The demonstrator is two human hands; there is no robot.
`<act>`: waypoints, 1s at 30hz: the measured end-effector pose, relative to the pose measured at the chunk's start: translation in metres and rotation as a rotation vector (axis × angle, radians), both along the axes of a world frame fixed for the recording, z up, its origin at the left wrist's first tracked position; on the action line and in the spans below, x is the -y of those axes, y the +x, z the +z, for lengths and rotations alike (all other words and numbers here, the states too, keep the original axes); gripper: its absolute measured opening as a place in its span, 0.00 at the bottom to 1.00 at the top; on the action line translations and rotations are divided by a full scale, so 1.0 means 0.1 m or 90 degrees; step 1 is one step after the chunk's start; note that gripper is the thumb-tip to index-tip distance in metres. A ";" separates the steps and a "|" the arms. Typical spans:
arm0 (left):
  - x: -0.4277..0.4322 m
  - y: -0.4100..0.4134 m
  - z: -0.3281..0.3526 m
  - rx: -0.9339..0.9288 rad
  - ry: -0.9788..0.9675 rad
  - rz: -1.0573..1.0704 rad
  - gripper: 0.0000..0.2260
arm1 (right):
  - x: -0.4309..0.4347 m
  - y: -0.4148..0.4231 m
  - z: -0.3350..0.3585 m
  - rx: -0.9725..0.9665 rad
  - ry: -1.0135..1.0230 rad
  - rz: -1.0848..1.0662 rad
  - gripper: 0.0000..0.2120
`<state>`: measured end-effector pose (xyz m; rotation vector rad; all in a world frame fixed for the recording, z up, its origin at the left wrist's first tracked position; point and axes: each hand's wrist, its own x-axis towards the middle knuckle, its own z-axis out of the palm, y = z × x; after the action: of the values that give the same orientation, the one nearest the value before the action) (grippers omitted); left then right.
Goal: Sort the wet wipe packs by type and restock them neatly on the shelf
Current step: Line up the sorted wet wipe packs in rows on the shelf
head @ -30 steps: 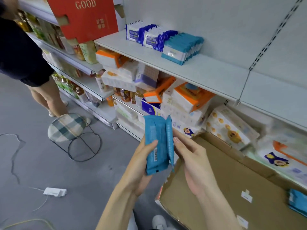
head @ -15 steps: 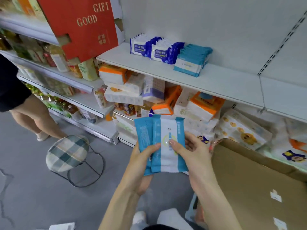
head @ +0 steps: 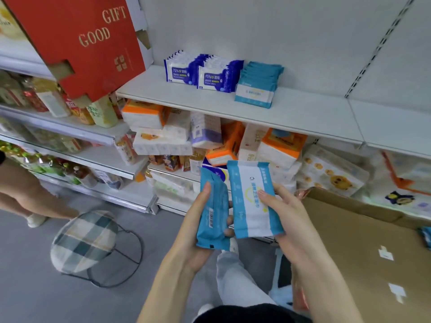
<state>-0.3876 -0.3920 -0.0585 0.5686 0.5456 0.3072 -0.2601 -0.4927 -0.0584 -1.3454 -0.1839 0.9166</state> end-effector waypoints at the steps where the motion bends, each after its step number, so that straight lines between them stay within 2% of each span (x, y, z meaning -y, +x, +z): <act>1: -0.04 0.02 -0.02 -0.007 0.007 -0.001 0.24 | -0.02 0.03 0.01 0.008 -0.003 -0.005 0.12; 3: -0.13 0.07 -0.06 -0.027 0.042 0.004 0.30 | -0.07 0.09 0.02 0.021 -0.005 -0.006 0.12; 5: -0.21 0.13 -0.05 -0.043 0.084 0.010 0.31 | -0.12 0.18 0.03 0.023 -0.001 0.005 0.13; 11: -0.54 0.53 0.01 -0.102 0.253 0.024 0.27 | -0.27 0.62 0.05 0.017 0.024 0.021 0.15; 15: -0.80 1.03 -0.04 -0.102 0.284 0.066 0.24 | -0.31 1.14 0.05 0.031 0.045 -0.017 0.20; 20: -1.17 1.84 -0.16 -0.128 0.306 0.093 0.32 | -0.51 1.96 -0.01 0.018 0.064 -0.134 0.23; 23: -1.37 2.34 -0.18 -0.130 0.333 0.059 0.25 | -0.67 2.45 -0.06 0.042 0.053 -0.195 0.30; 25: -1.49 2.70 -0.17 -0.134 0.330 0.052 0.18 | -0.75 2.79 -0.13 0.056 0.042 -0.235 0.30; 27: -1.61 3.03 -0.16 -0.150 0.317 0.067 0.10 | -0.82 3.14 -0.19 0.058 0.030 -0.278 0.25; 30: -1.78 3.43 -0.15 -0.180 0.335 0.070 0.07 | -0.93 3.69 -0.29 0.083 -0.001 -0.335 0.14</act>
<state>-0.0445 -0.2135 -0.0737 1.1047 0.7762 0.4836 0.1086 -0.4001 -0.0872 -1.3639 0.0718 0.3879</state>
